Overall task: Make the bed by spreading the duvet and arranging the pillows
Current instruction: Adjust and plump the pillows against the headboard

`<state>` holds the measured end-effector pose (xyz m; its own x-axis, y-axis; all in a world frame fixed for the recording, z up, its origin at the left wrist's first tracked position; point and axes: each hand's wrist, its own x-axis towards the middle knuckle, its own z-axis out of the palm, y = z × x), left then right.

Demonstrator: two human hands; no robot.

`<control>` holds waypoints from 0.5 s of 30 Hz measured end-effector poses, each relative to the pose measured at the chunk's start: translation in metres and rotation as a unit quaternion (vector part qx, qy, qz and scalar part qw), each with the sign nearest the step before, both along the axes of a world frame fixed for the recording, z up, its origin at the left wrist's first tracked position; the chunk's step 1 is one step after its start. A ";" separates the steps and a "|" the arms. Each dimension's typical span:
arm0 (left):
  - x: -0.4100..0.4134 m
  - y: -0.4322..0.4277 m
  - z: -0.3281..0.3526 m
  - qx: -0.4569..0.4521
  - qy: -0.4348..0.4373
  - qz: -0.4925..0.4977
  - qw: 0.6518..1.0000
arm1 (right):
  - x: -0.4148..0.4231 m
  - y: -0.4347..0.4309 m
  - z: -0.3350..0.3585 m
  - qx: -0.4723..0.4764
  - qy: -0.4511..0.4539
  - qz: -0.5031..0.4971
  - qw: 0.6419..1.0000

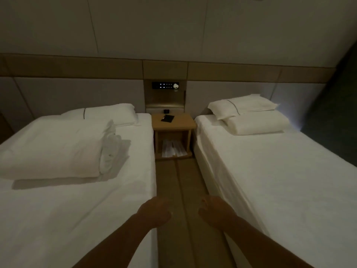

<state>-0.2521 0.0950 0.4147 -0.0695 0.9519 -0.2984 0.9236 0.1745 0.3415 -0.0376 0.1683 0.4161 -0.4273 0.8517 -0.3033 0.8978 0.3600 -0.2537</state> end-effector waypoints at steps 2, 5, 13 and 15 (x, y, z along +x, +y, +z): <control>-0.007 0.044 0.006 -0.004 0.003 0.013 1.000 | -0.008 0.057 -0.001 0.003 -0.010 0.036 0.999; -0.020 0.108 0.022 -0.005 0.008 0.033 0.999 | -0.025 0.124 0.019 0.002 -0.001 0.065 0.998; -0.064 0.301 0.022 0.007 0.038 0.099 0.994 | -0.073 0.349 0.020 -0.027 0.046 0.074 0.996; -0.076 0.342 0.020 0.004 0.049 0.118 0.992 | -0.087 0.403 0.022 -0.031 0.046 0.088 0.995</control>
